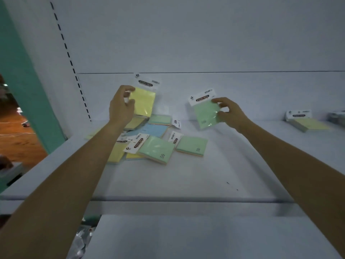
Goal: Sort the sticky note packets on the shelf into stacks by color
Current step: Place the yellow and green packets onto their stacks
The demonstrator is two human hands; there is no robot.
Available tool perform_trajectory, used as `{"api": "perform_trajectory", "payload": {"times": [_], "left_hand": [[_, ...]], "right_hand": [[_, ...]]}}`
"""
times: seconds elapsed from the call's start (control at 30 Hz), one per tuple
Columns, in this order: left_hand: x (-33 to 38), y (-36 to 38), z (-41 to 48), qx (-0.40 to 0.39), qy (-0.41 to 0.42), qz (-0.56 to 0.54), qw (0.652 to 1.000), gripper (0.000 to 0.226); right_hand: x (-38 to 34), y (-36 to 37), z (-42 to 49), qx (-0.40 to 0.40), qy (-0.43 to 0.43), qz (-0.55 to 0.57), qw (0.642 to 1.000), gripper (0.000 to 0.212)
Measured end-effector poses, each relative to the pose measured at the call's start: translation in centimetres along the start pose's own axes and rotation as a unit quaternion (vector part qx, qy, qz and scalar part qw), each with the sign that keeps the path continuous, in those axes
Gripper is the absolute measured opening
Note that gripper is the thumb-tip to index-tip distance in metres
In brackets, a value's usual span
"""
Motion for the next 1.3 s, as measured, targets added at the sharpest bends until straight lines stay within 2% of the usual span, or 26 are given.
{"api": "perform_trajectory", "payload": {"times": [0.07, 0.17, 0.37, 0.67, 1.0, 1.17, 1.3], "left_hand": [[0.8, 0.4, -0.3, 0.007, -0.008, -0.037, 0.999, 0.034], [3.2, 2.7, -1.5, -0.027, 0.004, -0.073, 0.997, 0.037], [7.3, 7.2, -4.5, -0.078, -0.002, -0.128, 0.989, 0.038], [18.1, 17.4, -10.8, -0.139, 0.007, -0.190, 0.972, 0.041], [31.0, 29.4, -19.4, -0.124, -0.071, -0.263, 0.954, 0.039], [33.8, 32.5, -20.2, -0.133, -0.076, -0.251, 0.956, 0.038], [34.3, 34.7, -18.4, -0.133, -0.082, -0.238, 0.959, 0.037]], "right_hand": [[0.2, -1.5, -1.3, 0.037, 0.010, 0.049, 0.998, 0.052], [0.9, -4.2, -3.8, 0.088, 0.033, 0.084, 0.992, 0.052], [2.1, -7.9, -7.4, 0.113, 0.049, 0.089, 0.988, 0.053], [6.6, -22.1, -14.0, 0.184, 0.065, 0.085, 0.977, 0.051], [11.8, -37.8, -18.5, 0.180, 0.068, 0.060, 0.979, 0.051], [14.0, -42.0, -18.7, 0.177, 0.084, 0.064, 0.978, 0.051], [15.4, -45.1, -17.4, 0.212, 0.085, 0.084, 0.970, 0.052]]}}
Point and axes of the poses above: each hand's wrist, its own z-axis towards the middle knuckle, its own y-axis out of the palm, x = y × z, the point moved 10 cm from there along z, towards the middle knuckle, and after that the axes turned 10 degrees about z, right-handed, at the moved point
